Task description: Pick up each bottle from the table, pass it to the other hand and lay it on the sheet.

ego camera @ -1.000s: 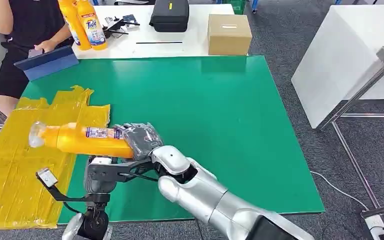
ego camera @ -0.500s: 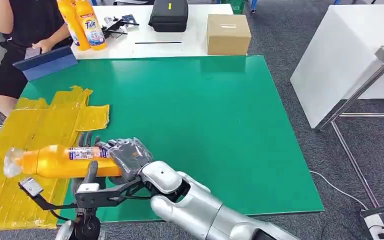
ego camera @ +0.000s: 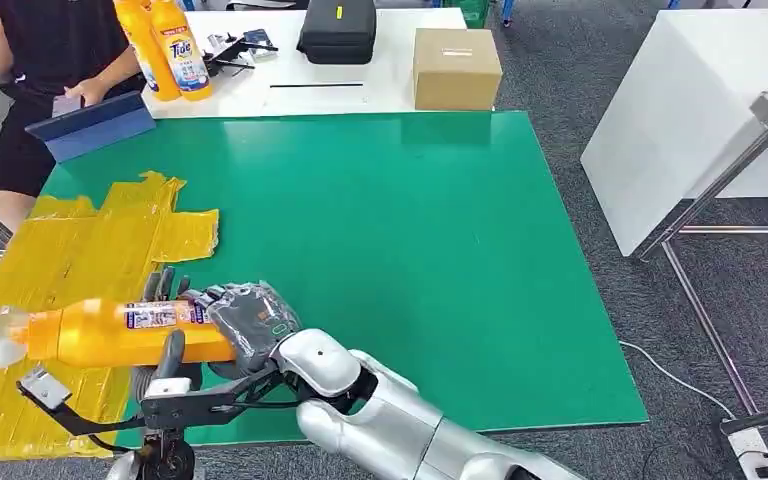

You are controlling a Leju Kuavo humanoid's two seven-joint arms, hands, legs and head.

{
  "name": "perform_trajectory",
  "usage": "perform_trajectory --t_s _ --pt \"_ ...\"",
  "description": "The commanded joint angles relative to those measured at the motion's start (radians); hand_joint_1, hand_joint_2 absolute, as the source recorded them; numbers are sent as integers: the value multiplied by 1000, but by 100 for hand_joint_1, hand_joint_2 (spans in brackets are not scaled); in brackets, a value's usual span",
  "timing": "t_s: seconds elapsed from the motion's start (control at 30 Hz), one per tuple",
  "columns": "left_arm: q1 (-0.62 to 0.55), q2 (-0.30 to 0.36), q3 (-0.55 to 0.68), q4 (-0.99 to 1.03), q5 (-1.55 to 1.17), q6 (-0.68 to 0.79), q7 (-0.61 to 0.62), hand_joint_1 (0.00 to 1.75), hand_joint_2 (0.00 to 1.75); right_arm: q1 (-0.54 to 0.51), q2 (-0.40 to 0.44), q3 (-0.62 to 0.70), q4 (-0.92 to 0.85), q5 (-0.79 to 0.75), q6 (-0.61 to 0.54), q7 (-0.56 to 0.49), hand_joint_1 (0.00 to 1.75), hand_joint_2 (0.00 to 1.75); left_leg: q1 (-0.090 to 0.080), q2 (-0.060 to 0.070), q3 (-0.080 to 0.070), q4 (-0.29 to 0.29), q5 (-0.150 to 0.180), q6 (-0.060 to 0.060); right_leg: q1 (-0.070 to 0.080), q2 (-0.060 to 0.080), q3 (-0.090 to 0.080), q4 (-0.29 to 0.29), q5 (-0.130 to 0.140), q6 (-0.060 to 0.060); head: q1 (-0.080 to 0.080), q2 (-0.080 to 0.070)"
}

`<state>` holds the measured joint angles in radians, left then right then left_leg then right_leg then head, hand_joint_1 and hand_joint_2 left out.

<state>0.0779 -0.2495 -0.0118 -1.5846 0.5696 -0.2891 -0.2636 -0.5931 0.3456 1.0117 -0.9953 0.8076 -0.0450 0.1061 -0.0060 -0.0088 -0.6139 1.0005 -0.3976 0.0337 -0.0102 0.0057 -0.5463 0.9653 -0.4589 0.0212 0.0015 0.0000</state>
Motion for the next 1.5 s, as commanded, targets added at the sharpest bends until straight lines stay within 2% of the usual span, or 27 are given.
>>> perform_trajectory --t_s 0.03,0.7,0.73,0.77,1.03,1.07,1.27,1.5 --pt "-90 12 79 -44 4 6 -15 175 175 80 -74 96 20 9 40 -22 175 175 1 -4 4 -2 0 -2 1 -5 6 -3 -1 -1 0 0" --pt "-49 11 75 -71 14 5 -26 175 175 80 -93 101 28 -19 43 -31 173 175 1 -5 5 -3 0 -3 1 -6 7 -4 -1 -1 0 0" --pt "-50 10 75 -68 14 5 -27 175 175 79 -93 100 32 -20 42 -30 152 175 1 -4 4 -2 1 -2 1 -5 5 -3 0 -1 0 0" --pt "-51 12 73 -64 13 1 -30 175 175 75 -91 97 40 -18 36 -28 3 175 1 -5 5 -3 0 -3 1 -6 7 -4 -1 -1 0 0" --pt "-52 15 74 -58 13 -2 -34 175 175 70 -86 92 53 -20 37 -27 0 175 1 -5 4 -1 0 -3 1 -6 6 -2 -1 -1 1 0" --pt "-54 16 73 -56 13 -4 -35 175 175 70 -86 86 53 -22 34 -22 0 0 1 -6 4 -1 0 -3 1 -7 7 -2 -2 -1 0 0" --pt "-50 22 75 -51 12 -6 -35 175 175 69 -89 86 54 -22 34 -23 0 0 1 -2 2 -1 0 -2 1 -2 3 -2 0 -1 0 0" --pt "-52 27 71 -42 21 -12 -41 175 175 69 -87 84 58 -25 37 -20 0 0 1 -3 5 -2 0 -4 1 -5 7 -3 -1 -2 0 0"
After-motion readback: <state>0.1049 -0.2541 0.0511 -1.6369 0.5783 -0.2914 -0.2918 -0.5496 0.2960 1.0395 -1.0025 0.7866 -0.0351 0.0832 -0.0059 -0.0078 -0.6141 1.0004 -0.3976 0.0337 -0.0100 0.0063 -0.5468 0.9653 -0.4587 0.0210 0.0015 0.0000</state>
